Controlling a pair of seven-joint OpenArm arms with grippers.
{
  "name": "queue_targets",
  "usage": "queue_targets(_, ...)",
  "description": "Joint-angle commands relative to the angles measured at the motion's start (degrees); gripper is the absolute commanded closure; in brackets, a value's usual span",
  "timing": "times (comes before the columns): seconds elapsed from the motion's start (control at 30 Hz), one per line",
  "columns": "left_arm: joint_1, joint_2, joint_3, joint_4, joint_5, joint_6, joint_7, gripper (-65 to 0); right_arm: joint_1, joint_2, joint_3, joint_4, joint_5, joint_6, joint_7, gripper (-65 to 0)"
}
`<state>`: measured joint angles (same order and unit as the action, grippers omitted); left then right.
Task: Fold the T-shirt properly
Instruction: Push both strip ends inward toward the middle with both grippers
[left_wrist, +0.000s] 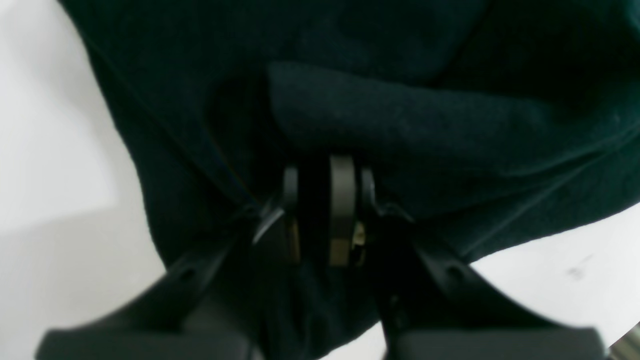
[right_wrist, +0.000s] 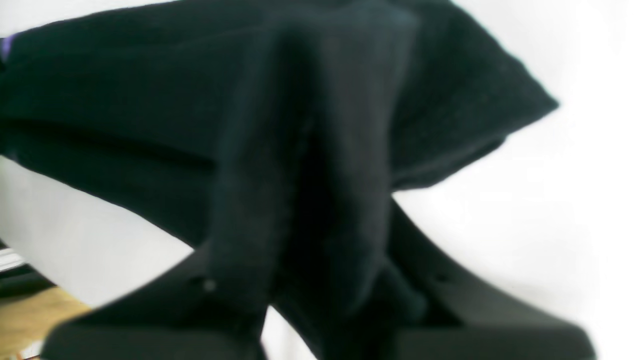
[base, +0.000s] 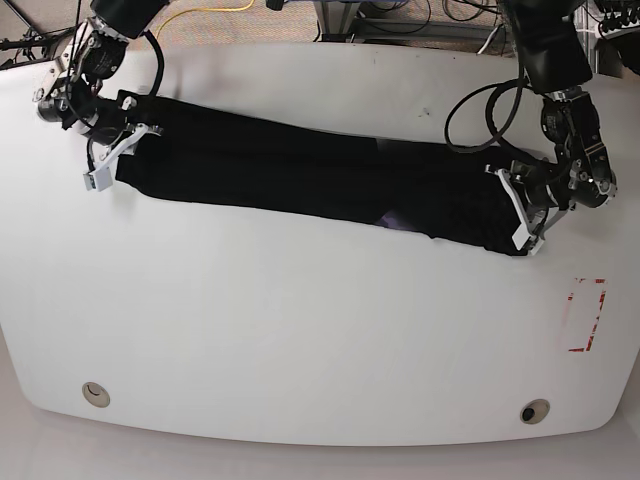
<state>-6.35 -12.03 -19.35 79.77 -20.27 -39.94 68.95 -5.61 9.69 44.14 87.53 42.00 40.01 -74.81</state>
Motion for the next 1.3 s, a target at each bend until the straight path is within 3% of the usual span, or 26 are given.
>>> queue_targets(0.0, -0.1, 0.6, 1.0, 0.5, 0.9, -0.1, 0.9, -6.8, -0.1, 3.2, 0.0, 2.6, 0.7, 0.0, 1.0, 0.0)
queue_targets(0.3, 0.8, 2.8, 6.9, 0.6, 0.9, -0.1, 0.9, -6.8, -0.6, 8.2, -5.9, 10.5, 0.9, 0.0, -0.9, 0.0)
queue_targets(0.47, 1.9, 4.2, 7.5, 0.7, 0.9, -0.1, 0.9, -6.8, -0.5, 7.9, -8.8, 15.2, 0.9, -1.5, -1.3, 0.0)
queue_targets(0.7, 3.3, 5.0, 7.5, 0.7, 0.9, -0.1, 0.9, -6.8, 1.5, 4.0, -10.7, 15.5, 0.9, -2.8, -1.3, 0.0)
queue_targets(1.1, 3.4, 4.9, 7.5, 0.7, 0.9, -0.1, 0.9, -6.8, 2.7, -6.0, -16.9, 15.3, 0.3, -4.3, 0.3, 0.0)
queue_targets(1.27, 3.4, 4.8, 7.5, 0.7, 0.9, -0.1, 0.9, -6.8, 2.9, -9.1, -19.9, 15.2, -6.3, -4.3, 1.6, 0.0)
